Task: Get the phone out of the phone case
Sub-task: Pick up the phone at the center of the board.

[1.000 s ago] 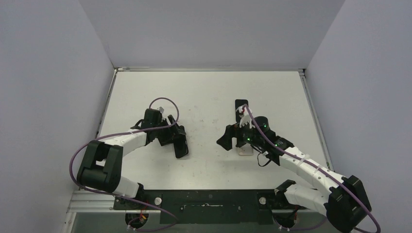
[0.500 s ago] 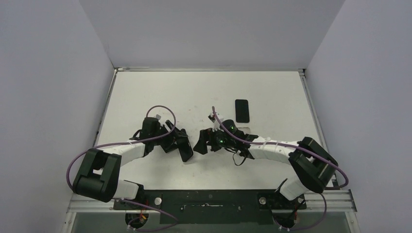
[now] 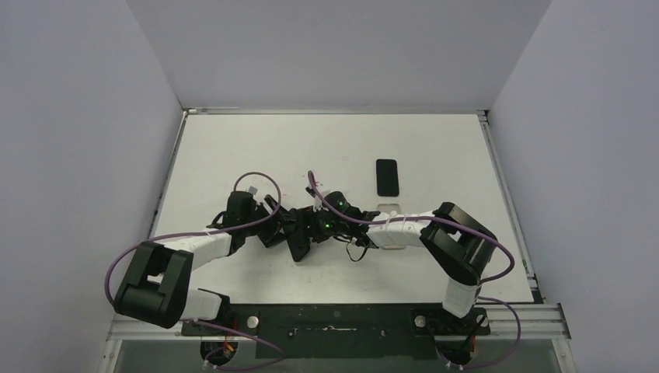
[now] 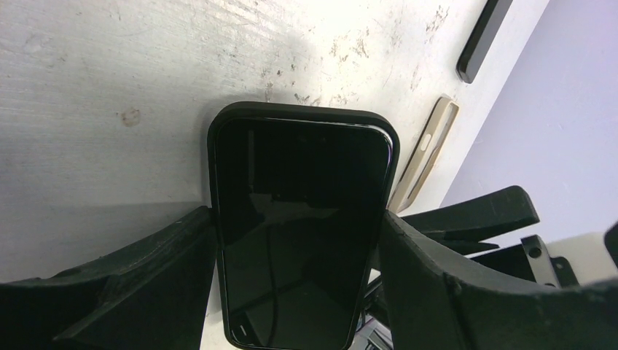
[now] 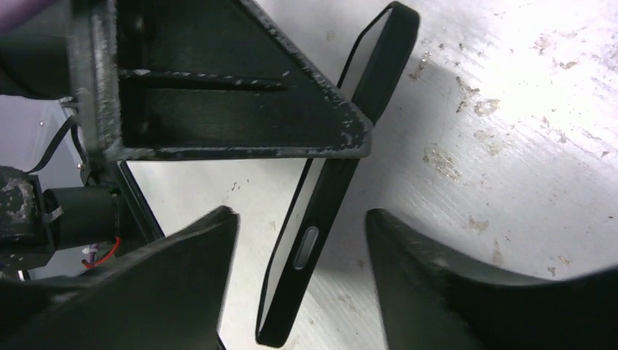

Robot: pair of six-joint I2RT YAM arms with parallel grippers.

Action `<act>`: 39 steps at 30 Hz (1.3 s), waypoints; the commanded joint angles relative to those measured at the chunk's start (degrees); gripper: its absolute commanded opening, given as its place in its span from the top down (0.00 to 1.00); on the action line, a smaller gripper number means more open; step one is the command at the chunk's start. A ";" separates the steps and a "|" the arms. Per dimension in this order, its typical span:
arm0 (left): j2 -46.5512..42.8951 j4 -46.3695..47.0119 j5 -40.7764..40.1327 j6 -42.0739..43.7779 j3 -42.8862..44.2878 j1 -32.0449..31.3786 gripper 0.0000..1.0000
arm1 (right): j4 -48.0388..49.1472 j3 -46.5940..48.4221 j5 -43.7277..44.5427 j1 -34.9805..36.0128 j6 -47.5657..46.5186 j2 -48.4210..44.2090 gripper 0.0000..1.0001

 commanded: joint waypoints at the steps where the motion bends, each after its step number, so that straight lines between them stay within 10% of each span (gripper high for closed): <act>1: -2.33 3.79 1.66 -0.76 -0.01 -0.49 0.81 | 3.65 2.43 -0.57 0.35 1.45 0.60 0.47; 8: -5.09 3.55 1.81 0.93 1.03 -0.49 0.70 | 3.60 2.28 -1.35 0.04 1.49 -2.07 1.00; 17: -14.23 0.64 0.55 9.35 5.49 -0.42 0.23 | 2.81 0.12 -3.50 -4.15 2.36 -11.75 1.00; 39: -19.12 21.09 13.40 13.22 8.93 -3.19 0.07 | 18.28 -9.39 -23.38 -20.22 11.51 -31.64 1.00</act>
